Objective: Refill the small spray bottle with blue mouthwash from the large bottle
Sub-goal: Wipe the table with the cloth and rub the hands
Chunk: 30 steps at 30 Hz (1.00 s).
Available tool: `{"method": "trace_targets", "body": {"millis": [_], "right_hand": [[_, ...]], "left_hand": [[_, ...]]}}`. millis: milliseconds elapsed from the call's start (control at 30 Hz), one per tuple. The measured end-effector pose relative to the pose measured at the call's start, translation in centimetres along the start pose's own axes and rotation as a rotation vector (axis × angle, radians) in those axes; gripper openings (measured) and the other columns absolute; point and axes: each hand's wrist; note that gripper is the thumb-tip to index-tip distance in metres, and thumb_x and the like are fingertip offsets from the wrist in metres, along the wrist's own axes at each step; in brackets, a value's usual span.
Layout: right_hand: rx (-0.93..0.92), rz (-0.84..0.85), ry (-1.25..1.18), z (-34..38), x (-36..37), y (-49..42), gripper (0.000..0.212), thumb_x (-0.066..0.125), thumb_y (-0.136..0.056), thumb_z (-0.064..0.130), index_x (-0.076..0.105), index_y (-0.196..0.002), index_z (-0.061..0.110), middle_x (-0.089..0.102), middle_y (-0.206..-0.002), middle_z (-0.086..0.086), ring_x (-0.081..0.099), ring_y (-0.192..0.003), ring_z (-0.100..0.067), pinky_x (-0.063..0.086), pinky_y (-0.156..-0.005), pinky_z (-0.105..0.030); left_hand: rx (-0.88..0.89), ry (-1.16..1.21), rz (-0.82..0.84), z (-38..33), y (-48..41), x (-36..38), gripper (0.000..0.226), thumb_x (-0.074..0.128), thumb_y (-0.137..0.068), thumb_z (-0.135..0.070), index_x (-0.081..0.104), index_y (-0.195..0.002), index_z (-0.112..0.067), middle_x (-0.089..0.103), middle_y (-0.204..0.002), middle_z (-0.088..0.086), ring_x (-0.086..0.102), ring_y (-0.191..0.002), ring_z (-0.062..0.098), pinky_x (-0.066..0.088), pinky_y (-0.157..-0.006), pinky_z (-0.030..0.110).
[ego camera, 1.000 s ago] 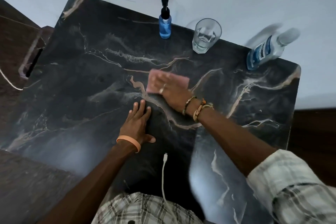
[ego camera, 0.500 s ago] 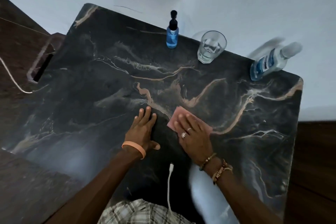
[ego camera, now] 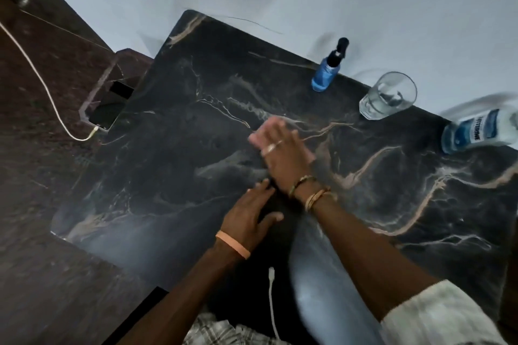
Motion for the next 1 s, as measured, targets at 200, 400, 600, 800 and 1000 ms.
{"method": "trace_targets", "body": {"millis": [200, 400, 600, 800, 1000], "right_hand": [[-0.328, 0.076, 0.145, 0.5, 0.9, 3.3, 0.052, 0.04, -0.094, 0.018, 0.039, -0.146, 0.017, 0.031, -0.155, -0.009, 0.025, -0.144, -0.03, 0.023, -0.116, -0.051], [-0.013, -0.02, -0.036, 7.3, 2.0, -0.2, 0.045, 0.049, -0.096, 0.017, 0.047, -0.141, 0.017, 0.035, -0.153, -0.011, 0.027, -0.143, -0.03, 0.02, -0.116, -0.05], [-0.501, 0.094, 0.051, 11.5, 4.0, 1.1, 0.041, 0.047, -0.094, 0.019, 0.055, -0.135, 0.02, 0.046, -0.146, -0.01, 0.033, -0.14, -0.033, 0.022, -0.116, -0.053], [0.418, -0.085, -0.017, 6.8, -0.7, -8.9, 0.054, 0.038, -0.092, 0.009, 0.034, -0.145, 0.021, 0.028, -0.152, -0.011, 0.025, -0.139, -0.032, 0.025, -0.111, -0.05], [-0.48, 0.123, -0.026, 19.3, 4.7, -0.5, 0.043, 0.035, -0.1, 0.024, 0.048, -0.141, 0.023, 0.036, -0.153, -0.011, 0.027, -0.142, -0.036, 0.019, -0.115, -0.055]], "left_hand": [[0.05, -0.031, -0.07, 4.0, 0.1, -4.3, 0.039, 0.077, -0.079, -0.011, 0.067, -0.116, -0.006, 0.066, -0.12, 0.012, 0.062, -0.113, 0.028, 0.045, -0.101, 0.039], [-0.069, 0.048, -0.251, 6.2, -2.6, -8.3, 0.038, 0.065, -0.09, -0.01, 0.059, -0.128, -0.005, 0.054, -0.137, 0.012, 0.047, -0.13, 0.023, 0.033, -0.109, 0.028], [-0.089, -0.029, -0.154, 9.2, -2.6, -11.4, 0.033, 0.055, -0.095, -0.009, 0.06, -0.128, -0.009, 0.053, -0.138, 0.007, 0.048, -0.13, 0.019, 0.033, -0.109, 0.025], [-0.157, -0.026, -0.254, 12.0, -0.5, -13.7, 0.032, 0.059, -0.092, -0.005, 0.062, -0.124, -0.003, 0.056, -0.135, 0.011, 0.05, -0.129, 0.024, 0.039, -0.108, 0.036], [-0.385, 0.181, -0.457, 13.6, 1.2, -14.4, 0.039, 0.056, -0.095, -0.017, 0.055, -0.133, -0.007, 0.05, -0.141, 0.005, 0.046, -0.131, 0.017, 0.034, -0.108, 0.022]]}}
Point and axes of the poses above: each hand's wrist, its own y-axis away from the middle knuckle, its own x-axis out of the palm, z = x × y
